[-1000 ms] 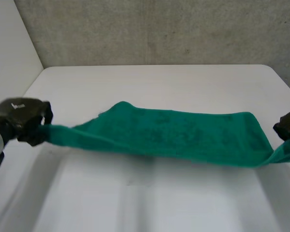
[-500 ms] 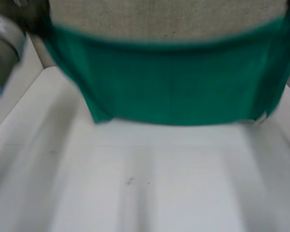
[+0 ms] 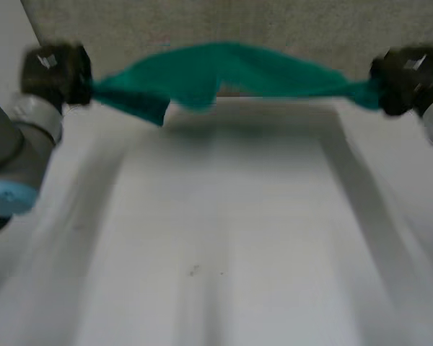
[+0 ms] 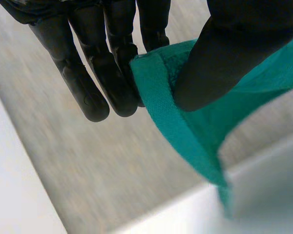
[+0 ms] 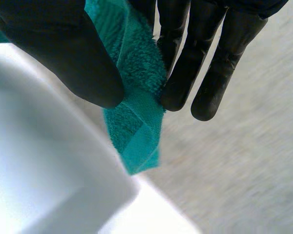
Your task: Fold the towel.
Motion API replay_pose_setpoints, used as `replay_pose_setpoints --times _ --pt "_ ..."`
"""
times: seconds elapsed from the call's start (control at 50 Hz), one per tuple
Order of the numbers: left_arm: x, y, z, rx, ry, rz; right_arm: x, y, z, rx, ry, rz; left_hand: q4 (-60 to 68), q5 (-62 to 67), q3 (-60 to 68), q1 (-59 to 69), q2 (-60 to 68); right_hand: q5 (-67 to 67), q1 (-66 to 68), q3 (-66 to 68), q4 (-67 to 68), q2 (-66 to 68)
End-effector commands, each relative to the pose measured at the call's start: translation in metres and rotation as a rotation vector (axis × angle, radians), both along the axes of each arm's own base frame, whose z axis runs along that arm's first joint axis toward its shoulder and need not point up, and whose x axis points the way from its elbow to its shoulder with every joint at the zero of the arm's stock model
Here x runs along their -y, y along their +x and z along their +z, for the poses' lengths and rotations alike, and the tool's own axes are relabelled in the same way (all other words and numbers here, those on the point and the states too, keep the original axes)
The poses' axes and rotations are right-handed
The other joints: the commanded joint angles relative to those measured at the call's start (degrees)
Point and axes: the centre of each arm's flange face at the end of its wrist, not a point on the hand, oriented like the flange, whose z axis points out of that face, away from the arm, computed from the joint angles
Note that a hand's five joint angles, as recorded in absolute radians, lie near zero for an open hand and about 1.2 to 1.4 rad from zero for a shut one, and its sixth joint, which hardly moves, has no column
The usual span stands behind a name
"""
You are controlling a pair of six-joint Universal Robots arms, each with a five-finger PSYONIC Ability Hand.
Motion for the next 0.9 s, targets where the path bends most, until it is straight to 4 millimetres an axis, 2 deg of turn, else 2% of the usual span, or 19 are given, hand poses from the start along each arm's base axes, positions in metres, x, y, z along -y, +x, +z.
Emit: replay_pose_setpoints --times 0.02,0.08,0.14,0.24,0.26,0.3,0.32,0.34,0.42,0.46,0.54,0.58,0.62,0.7,0.78,0.82,0.84,0.88,0.9 --pt "-0.011 -0.003 -0.09 0.079 0.211 -0.039 0.002 0.012 -0.097 -0.142 0.252 0.023 11.48 14.21 11.75 15.81 11.47 13.59 25.09 11.85 11.91 13.12" --pt "-0.016 0.0 -0.102 0.107 0.251 -0.034 -0.001 0.008 -0.11 -0.185 0.316 0.007 11.48 14.21 11.75 15.81 11.47 13.59 25.09 11.85 11.91 13.12" --pt "-0.025 0.008 -0.112 0.168 0.297 -0.021 -0.011 0.002 -0.111 -0.241 0.387 -0.019 11.48 14.21 11.75 15.81 11.47 13.59 25.09 11.85 11.91 13.12" --pt "-0.043 0.032 -0.109 0.284 0.377 0.02 -0.046 -0.006 -0.082 -0.372 0.468 0.0 11.48 14.21 11.75 15.81 11.47 13.59 25.09 11.85 11.91 13.12" --pt "-0.061 0.046 -0.101 0.373 0.441 0.035 -0.054 -0.008 -0.078 -0.404 0.489 0.012 11.48 14.21 11.75 15.81 11.47 13.59 25.09 11.85 11.91 13.12" --pt "-0.078 0.053 -0.098 0.441 0.507 0.025 -0.075 -0.023 -0.073 -0.512 0.563 0.033 11.48 14.21 11.75 15.81 11.47 13.59 25.09 11.85 11.91 13.12" --pt "-0.078 0.053 -0.098 0.441 0.507 0.025 -0.086 -0.036 -0.072 -0.587 0.617 0.043 11.48 14.21 11.75 15.81 11.47 13.59 25.09 11.85 11.91 13.12" --pt "-0.104 0.057 -0.094 0.542 0.614 -0.017 -0.092 -0.043 -0.072 -0.621 0.642 0.047 11.48 14.21 11.75 15.81 11.47 13.59 25.09 11.85 11.91 13.12" --pt "-0.132 0.059 -0.089 0.618 0.715 -0.09 -0.108 -0.061 -0.071 -0.735 0.683 0.083 11.48 14.21 11.75 15.81 11.47 13.59 25.09 11.85 11.91 13.12" --pt "-0.135 0.058 -0.085 0.615 0.707 -0.115 -0.108 -0.063 -0.071 -0.744 0.677 0.084 11.48 14.21 11.75 15.81 11.47 13.59 25.09 11.85 11.91 13.12" --pt "-0.124 0.052 -0.079 0.587 0.601 -0.142 -0.1 -0.065 -0.071 -0.723 0.634 0.046 11.48 14.21 11.75 15.81 11.47 13.59 25.09 11.85 11.91 13.12" --pt "-0.111 0.049 -0.077 0.576 0.535 -0.129 -0.092 -0.064 -0.072 -0.694 0.6 0.02 11.48 14.21 11.75 15.81 11.47 13.59 25.09 11.85 11.91 13.12" --pt "-0.101 0.047 -0.079 0.566 0.504 -0.12 -0.073 -0.061 -0.08 -0.644 0.556 -0.014 11.48 14.21 11.75 15.81 11.47 13.59 25.09 11.85 11.91 13.12" --pt "-0.074 0.022 -0.087 0.499 0.436 -0.149 -0.056 -0.052 -0.083 -0.589 0.509 -0.034 11.48 14.21 11.75 15.81 11.47 13.59 25.09 11.85 11.91 13.12" --pt "-0.048 0.009 -0.093 0.44 0.4 -0.141 -0.031 -0.048 -0.085 -0.503 0.45 -0.074 11.48 14.21 11.75 15.81 11.47 13.59 25.09 11.85 11.91 13.12" --pt "-0.037 0.004 -0.096 0.427 0.391 -0.121 -0.027 -0.047 -0.086 -0.491 0.44 -0.079 11.48 14.21 11.75 15.81 11.47 13.59 25.09 11.85 11.91 13.12" --pt "-0.025 0.002 -0.1 0.422 0.385 -0.092 -0.013 -0.046 -0.09 -0.461 0.408 -0.099 11.48 14.21 11.75 15.81 11.47 13.59 25.09 11.85 11.91 13.12" --pt "-0.02 0.0 -0.101 0.421 0.381 -0.08 -0.003 -0.047 -0.092 -0.446 0.389 -0.111 11.48 14.21 11.75 15.81 11.47 13.59 25.09 11.85 11.91 13.12" --pt "-0.007 -0.008 -0.106 0.425 0.363 -0.056 0.004 -0.047 -0.097 -0.434 0.381 -0.12 11.48 14.21 11.75 15.81 11.47 13.59 25.09 11.85 11.91 13.12"
